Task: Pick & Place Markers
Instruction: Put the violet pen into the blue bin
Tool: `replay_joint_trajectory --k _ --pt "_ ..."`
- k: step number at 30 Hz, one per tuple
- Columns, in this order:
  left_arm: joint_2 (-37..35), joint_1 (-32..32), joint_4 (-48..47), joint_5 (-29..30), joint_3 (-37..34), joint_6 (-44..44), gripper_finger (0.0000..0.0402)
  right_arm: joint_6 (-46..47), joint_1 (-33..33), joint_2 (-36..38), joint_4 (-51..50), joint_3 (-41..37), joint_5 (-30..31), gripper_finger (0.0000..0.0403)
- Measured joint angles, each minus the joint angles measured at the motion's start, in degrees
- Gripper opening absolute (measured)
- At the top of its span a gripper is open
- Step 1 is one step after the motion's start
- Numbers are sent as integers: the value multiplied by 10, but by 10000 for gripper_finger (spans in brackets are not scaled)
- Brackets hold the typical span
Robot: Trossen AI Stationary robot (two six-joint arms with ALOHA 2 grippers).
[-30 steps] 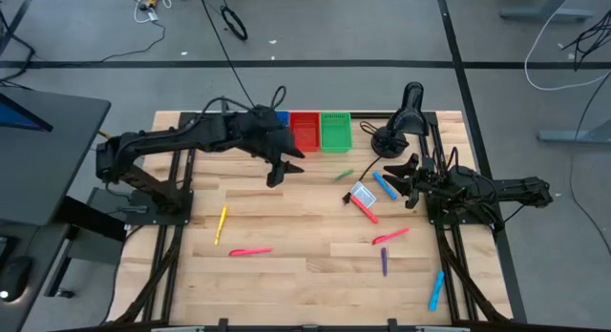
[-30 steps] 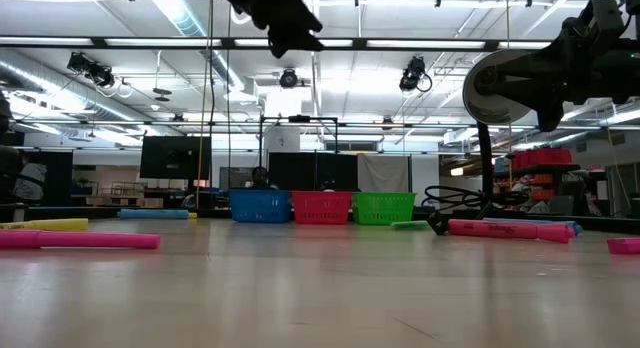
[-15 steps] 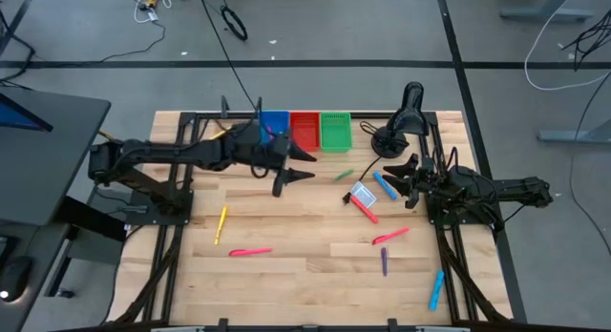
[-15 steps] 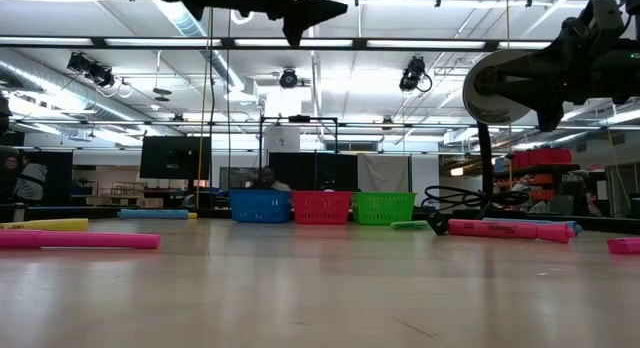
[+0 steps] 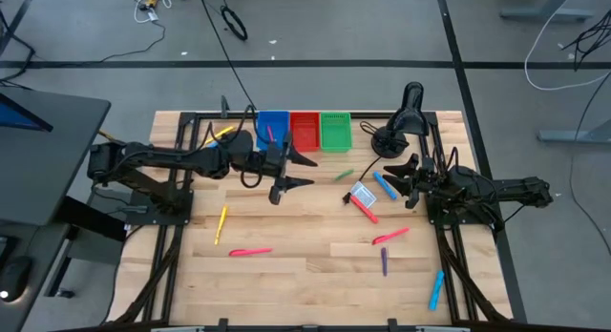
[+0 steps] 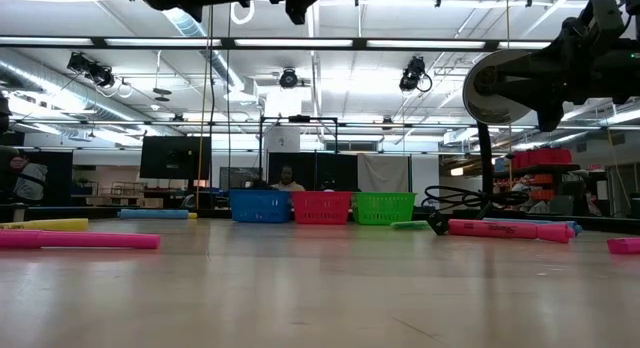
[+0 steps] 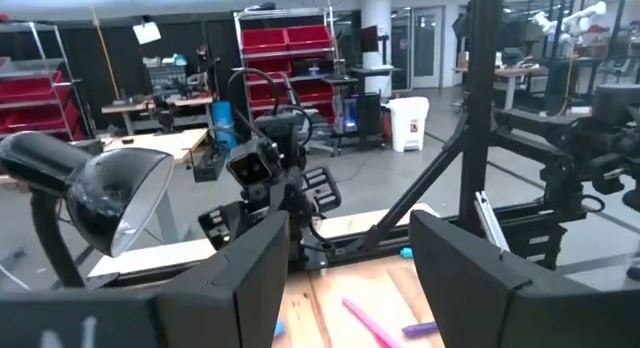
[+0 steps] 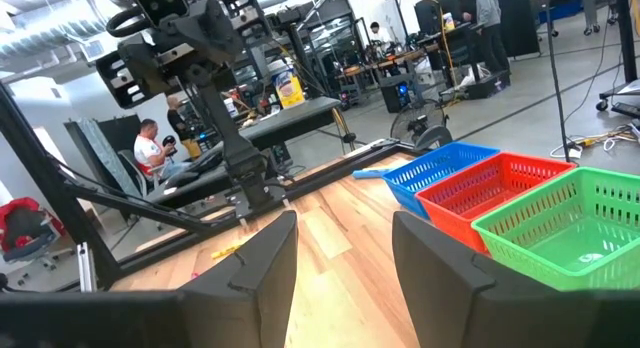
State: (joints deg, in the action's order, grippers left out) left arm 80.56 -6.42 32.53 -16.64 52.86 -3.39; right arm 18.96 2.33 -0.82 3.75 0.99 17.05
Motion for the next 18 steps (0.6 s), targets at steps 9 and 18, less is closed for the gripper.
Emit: replay_joint_trajectory --k 9,18 --pt "0 2 0 -8 0 13 213 0 0 0 0 0 0 166" --pt "0 3 2 -8 1 17 213 0 0 0 0 0 0 166"
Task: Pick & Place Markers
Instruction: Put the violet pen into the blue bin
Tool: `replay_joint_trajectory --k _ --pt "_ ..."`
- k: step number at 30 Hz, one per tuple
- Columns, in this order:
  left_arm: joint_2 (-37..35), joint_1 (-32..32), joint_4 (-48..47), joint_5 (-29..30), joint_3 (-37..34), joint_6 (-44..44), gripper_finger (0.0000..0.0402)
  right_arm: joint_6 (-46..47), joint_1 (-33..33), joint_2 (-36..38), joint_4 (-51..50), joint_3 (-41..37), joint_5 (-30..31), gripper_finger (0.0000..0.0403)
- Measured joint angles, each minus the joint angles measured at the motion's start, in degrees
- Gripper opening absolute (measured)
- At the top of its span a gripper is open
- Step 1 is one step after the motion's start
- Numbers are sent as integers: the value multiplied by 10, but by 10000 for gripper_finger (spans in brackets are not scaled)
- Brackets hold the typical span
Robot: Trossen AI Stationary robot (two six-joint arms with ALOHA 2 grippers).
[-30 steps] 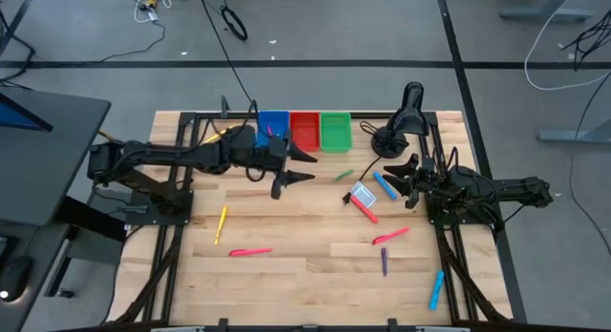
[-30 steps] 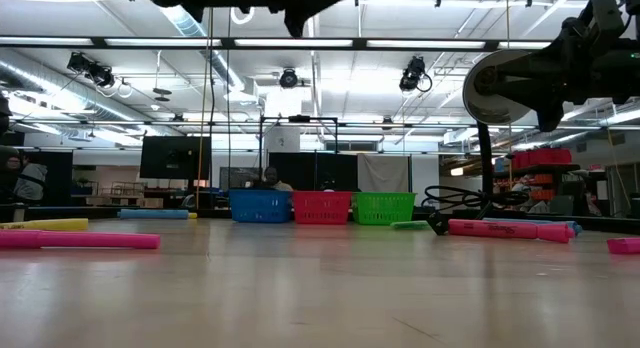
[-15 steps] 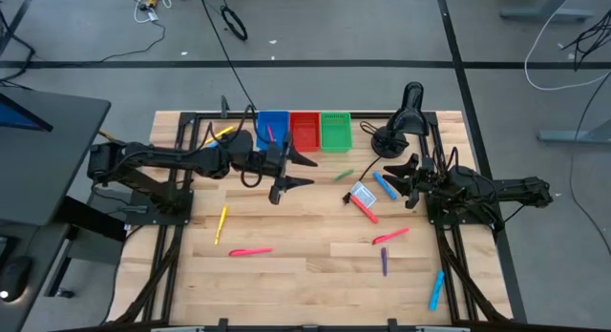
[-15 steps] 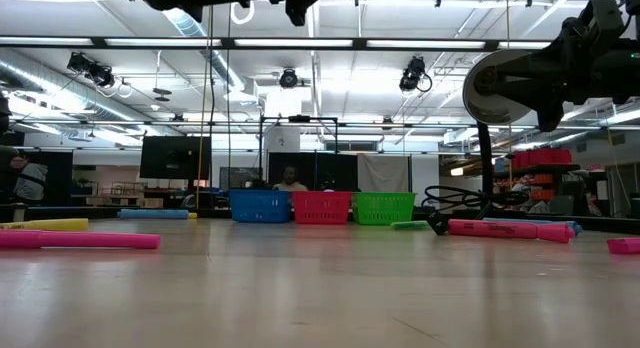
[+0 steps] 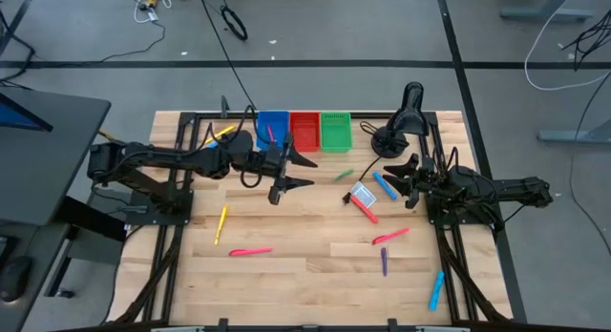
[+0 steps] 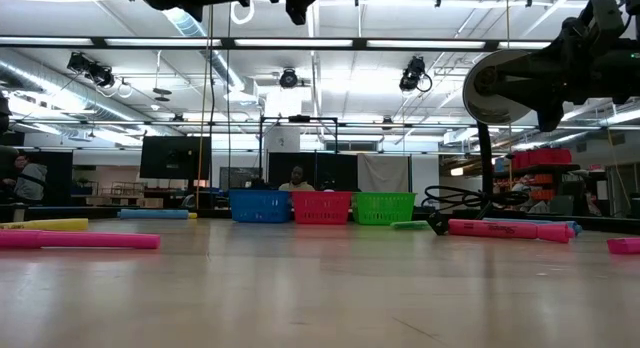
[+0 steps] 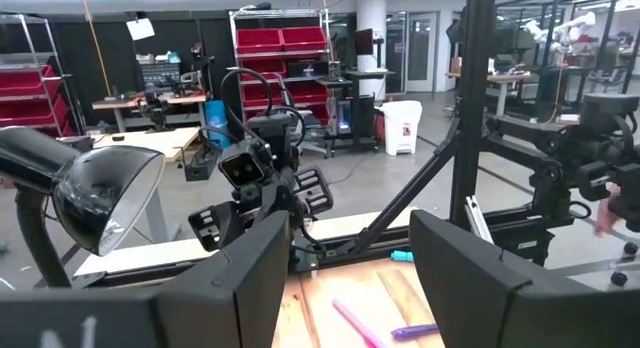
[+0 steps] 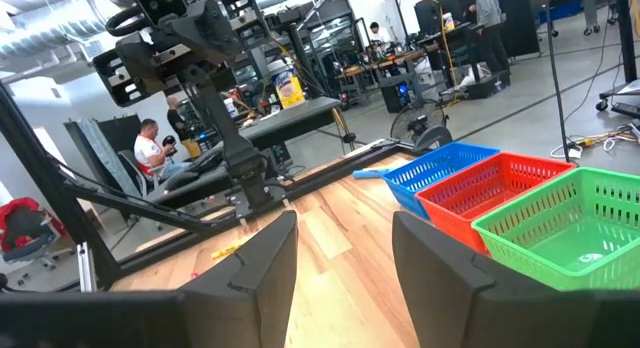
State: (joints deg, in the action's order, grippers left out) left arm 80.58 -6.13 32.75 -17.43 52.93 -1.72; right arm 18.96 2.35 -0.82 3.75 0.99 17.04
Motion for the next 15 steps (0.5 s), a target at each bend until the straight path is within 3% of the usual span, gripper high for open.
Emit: replay_joint_trajectory --k 9,15 --pt "0 0 1 24 0 96 213 0 0 0 12 0 0 166" --pt "0 0 1 24 0 131 211 -8 -1 0 74 0 0 166"
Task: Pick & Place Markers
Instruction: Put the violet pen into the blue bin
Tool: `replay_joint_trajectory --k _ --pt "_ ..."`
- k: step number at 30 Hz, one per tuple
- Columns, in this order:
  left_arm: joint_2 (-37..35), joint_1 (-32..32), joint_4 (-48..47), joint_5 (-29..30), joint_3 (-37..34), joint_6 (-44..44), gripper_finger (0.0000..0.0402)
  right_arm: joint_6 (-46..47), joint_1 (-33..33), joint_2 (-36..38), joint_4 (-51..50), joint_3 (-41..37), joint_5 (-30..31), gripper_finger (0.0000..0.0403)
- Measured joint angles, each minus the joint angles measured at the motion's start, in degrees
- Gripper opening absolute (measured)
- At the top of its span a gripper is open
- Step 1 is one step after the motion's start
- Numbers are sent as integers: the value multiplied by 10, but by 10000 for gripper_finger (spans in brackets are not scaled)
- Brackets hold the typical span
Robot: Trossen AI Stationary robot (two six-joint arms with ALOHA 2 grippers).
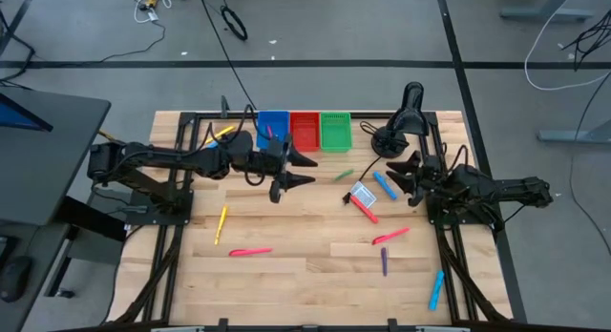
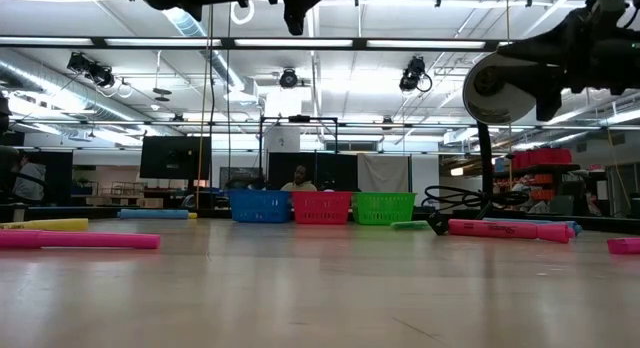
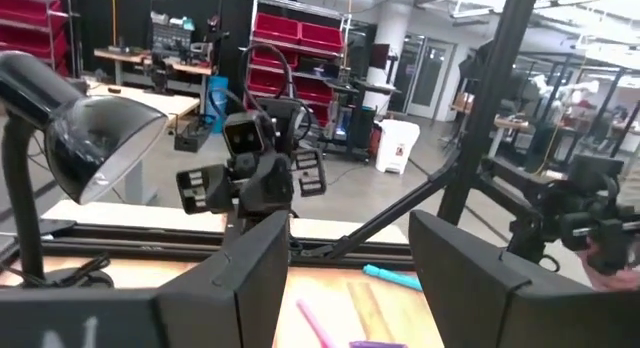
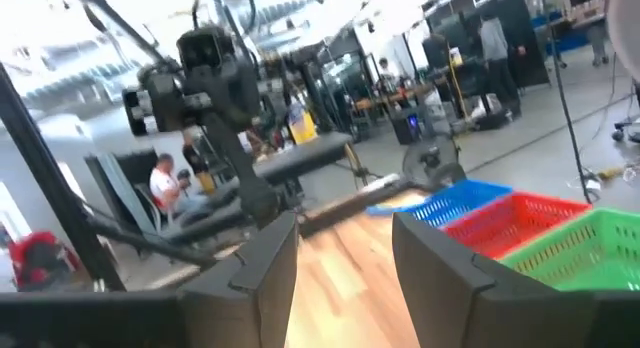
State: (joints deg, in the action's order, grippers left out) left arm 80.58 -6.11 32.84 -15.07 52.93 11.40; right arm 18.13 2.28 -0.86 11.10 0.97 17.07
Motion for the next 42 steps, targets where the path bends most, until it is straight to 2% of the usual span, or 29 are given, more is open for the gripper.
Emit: replay_joint_trajectory --k 4,7,9,18,24,33,36,42 --pt "0 0 0 0 0 0 211 4 0 0 62 0 -5 166" --pt "0 0 0 9 0 0 211 -37 0 1 115 1 -32 166" --pt "0 0 0 10 0 0 211 -50 0 0 106 14 -36 166" --pt "0 0 0 11 0 -2 211 -91 0 -39 -32 155 -52 166" --pt "0 0 0 11 0 -2 211 -100 0 -103 -125 264 -56 166" --pt "0 0 0 11 0 -2 211 -171 0 -199 -192 389 -77 167" --pt "0 0 0 11 0 0 211 -171 0 -229 -254 436 -78 179" --pt "0 0 0 11 0 0 211 -169 0 -278 -379 526 -130 222"
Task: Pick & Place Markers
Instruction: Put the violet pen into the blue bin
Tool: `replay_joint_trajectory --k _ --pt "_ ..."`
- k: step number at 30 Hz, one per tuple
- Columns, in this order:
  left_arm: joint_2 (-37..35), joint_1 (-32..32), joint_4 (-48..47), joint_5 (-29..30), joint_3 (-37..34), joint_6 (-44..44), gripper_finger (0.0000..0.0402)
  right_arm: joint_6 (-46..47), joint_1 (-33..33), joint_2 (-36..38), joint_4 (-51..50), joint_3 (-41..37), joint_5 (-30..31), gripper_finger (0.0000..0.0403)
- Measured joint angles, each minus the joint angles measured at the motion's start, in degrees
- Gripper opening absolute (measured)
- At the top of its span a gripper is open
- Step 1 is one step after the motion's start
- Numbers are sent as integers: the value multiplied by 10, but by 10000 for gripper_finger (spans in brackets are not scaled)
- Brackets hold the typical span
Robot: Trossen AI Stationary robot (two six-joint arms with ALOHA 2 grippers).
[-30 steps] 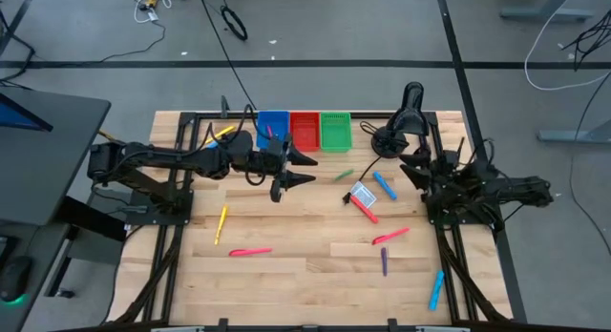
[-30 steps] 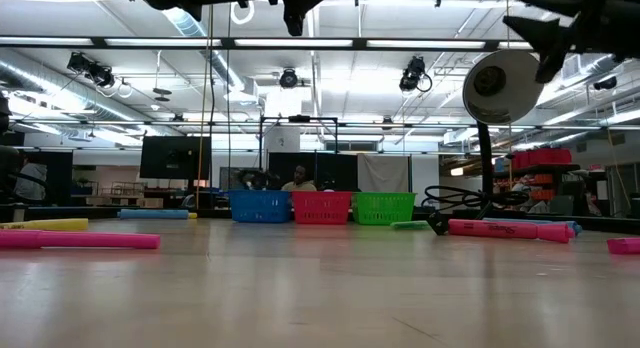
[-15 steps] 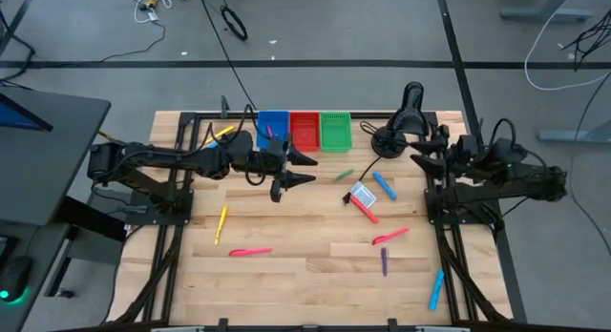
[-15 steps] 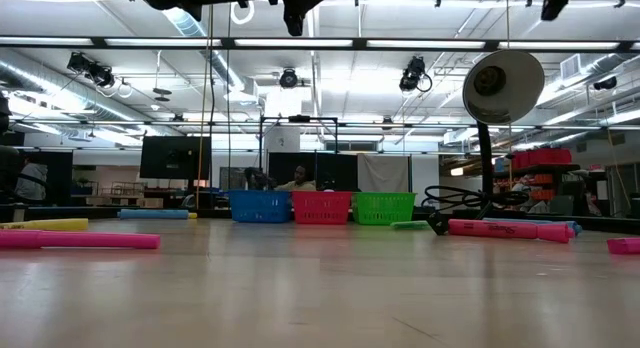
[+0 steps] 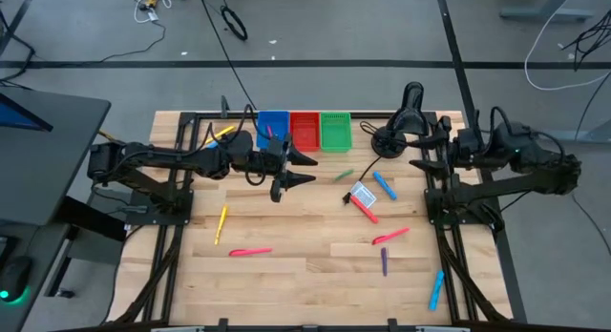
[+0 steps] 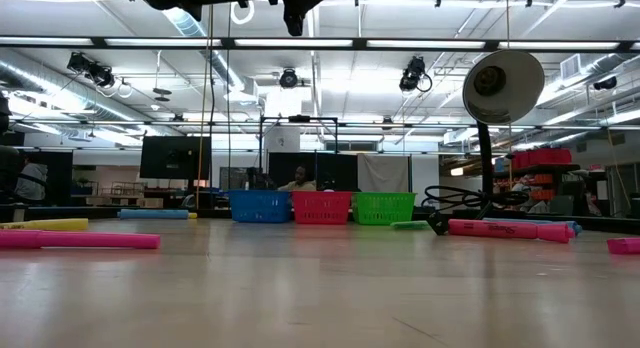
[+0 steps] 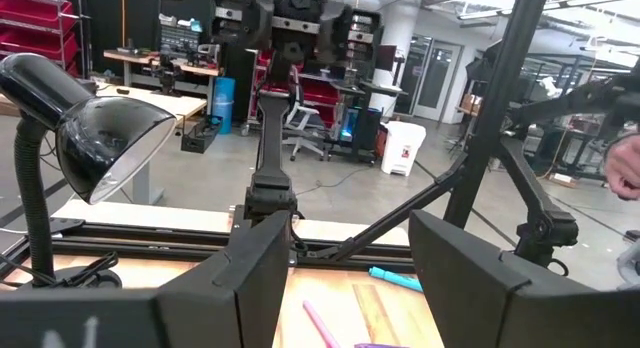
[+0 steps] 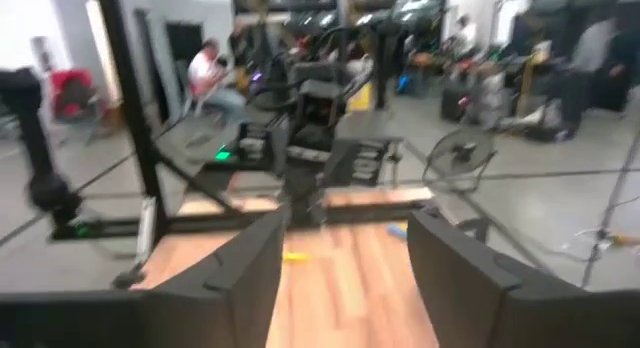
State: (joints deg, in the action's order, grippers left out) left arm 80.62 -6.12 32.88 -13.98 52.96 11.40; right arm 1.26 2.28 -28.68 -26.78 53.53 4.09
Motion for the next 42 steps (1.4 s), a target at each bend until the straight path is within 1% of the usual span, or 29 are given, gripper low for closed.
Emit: replay_joint_trajectory --k 3,7,12,20,26,33,38,42 --pt "0 0 0 0 0 0 211 -1 0 -16 -39 35 -34 239" --pt "0 0 0 0 0 0 211 -3 0 -34 -78 73 -40 251" --pt "0 0 0 0 0 0 211 -26 0 -64 -114 116 -68 252" --pt "0 0 0 -1 0 0 211 -86 0 -130 -204 185 -109 251" --pt "0 0 0 -9 0 0 211 -166 0 -199 -331 260 -165 251" --pt "0 0 0 -9 0 -1 211 -262 0 -259 -437 339 -219 251" --pt "0 0 0 -9 0 -1 211 -331 1 -300 -510 375 -233 251" --pt "0 0 0 -9 0 0 211 -379 1 -320 -541 379 -232 251"
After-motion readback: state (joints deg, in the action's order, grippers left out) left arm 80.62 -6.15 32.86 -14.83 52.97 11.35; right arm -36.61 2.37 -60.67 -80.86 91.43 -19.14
